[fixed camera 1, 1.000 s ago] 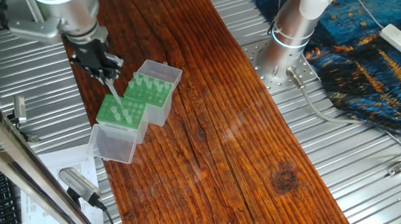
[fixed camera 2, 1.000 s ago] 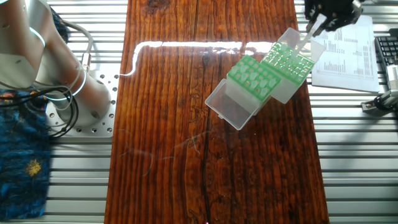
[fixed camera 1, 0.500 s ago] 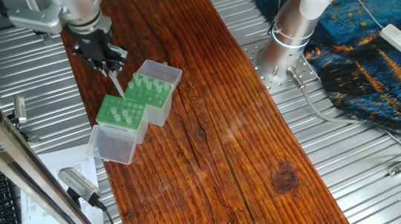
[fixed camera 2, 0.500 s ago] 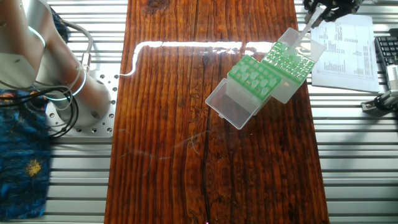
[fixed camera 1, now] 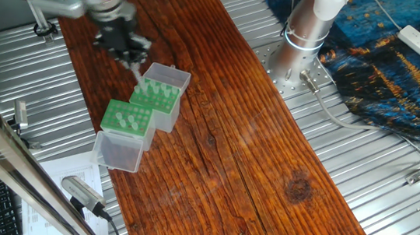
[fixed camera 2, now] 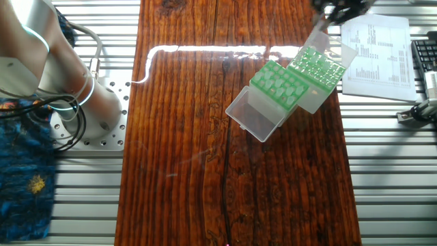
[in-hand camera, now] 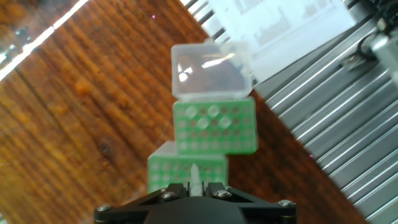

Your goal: Transfer all large pipette tips from one holder to another

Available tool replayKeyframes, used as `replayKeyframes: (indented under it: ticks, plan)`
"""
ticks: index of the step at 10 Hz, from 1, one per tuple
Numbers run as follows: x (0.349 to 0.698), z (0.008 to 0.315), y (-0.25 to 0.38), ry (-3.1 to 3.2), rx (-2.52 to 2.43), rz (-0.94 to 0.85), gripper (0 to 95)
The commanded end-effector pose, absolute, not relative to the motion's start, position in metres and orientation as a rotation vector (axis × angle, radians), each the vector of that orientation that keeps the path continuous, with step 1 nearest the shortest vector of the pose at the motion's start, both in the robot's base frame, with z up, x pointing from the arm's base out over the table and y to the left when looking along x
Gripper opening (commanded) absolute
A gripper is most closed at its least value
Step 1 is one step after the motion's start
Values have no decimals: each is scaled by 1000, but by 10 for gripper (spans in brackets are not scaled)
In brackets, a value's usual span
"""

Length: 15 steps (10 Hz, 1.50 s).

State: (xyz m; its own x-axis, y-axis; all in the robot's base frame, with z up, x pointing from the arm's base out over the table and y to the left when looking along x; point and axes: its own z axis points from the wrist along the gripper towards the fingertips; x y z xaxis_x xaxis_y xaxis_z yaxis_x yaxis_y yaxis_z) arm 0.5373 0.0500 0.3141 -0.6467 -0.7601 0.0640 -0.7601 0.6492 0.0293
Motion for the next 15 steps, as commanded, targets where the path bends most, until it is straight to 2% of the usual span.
replayKeyframes:
  ticks: [1,11,15]
  plan:
    - [533,315,50,-2787,1270,16,0]
    - [510,296,59,-2817,1275,-26,0]
    - [510,296,65,-2814,1282,-7,0]
